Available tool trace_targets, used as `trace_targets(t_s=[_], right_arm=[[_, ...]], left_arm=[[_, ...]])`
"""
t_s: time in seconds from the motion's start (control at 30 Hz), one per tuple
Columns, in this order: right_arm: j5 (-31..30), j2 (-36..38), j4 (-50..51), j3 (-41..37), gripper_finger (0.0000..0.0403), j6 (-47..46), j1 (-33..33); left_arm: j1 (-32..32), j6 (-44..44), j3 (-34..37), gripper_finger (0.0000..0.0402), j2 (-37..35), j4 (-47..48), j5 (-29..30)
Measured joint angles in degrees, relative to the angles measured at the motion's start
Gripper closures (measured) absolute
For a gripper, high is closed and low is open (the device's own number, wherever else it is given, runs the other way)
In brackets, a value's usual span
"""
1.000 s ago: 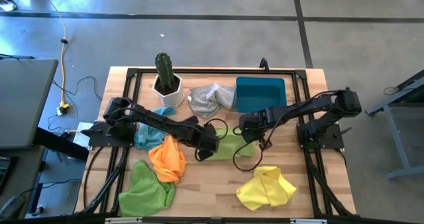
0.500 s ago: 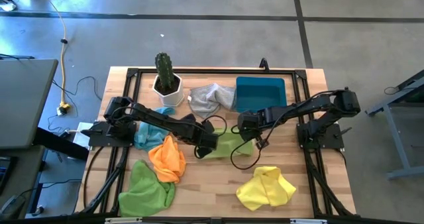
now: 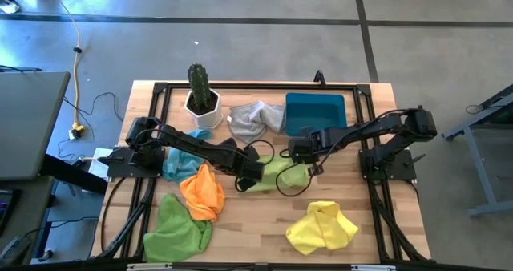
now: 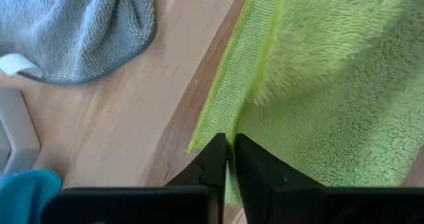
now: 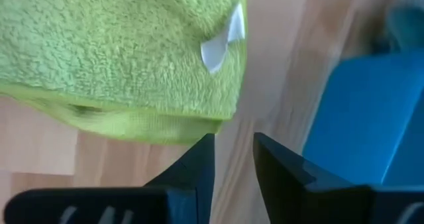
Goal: Fold microfiber towels
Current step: Fold the light green microfiber cloth
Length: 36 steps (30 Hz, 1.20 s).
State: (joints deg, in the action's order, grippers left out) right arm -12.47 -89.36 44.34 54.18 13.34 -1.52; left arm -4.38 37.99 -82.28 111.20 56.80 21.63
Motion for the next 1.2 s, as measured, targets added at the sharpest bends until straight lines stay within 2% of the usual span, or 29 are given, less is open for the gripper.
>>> trace_targets(t_s=[0.1,0.33,0.43,0.6,0.87,1.0,1.2], right_arm=[[0.74,0.65,3.57,1.18,0.0304,-5.37,-0.02],[7.19,2.54,3.70,1.32,0.0304,-19.16,-1.62],[8.61,2.71,2.32,1.32,0.0304,-26.68,-3.50],[9.52,2.71,0.33,1.30,0.0304,-37.21,-6.34],[6.79,2.71,-2.15,1.26,0.0304,-54.96,-6.91],[7.05,2.69,-1.95,1.26,0.0304,-58.29,-7.17],[7.56,2.67,-1.62,1.24,0.0304,-58.37,-10.63]], left_arm=[[0.03,-2.39,0.00,0.0351,0.00,0.04,0.22],[0.84,-10.04,0.00,0.0277,0.00,-0.19,4.06],[1.22,-9.90,0.00,0.0262,0.00,-0.37,0.16],[0.08,-12.70,-0.04,0.0265,0.00,-3.56,-11.43],[-0.61,-10.92,-0.04,0.0280,0.13,-8.41,-11.62],[-0.78,-8.79,-0.04,0.0283,0.91,-8.68,-11.27],[-1.75,-8.63,-0.04,0.0282,4.09,-11.35,-13.54]])
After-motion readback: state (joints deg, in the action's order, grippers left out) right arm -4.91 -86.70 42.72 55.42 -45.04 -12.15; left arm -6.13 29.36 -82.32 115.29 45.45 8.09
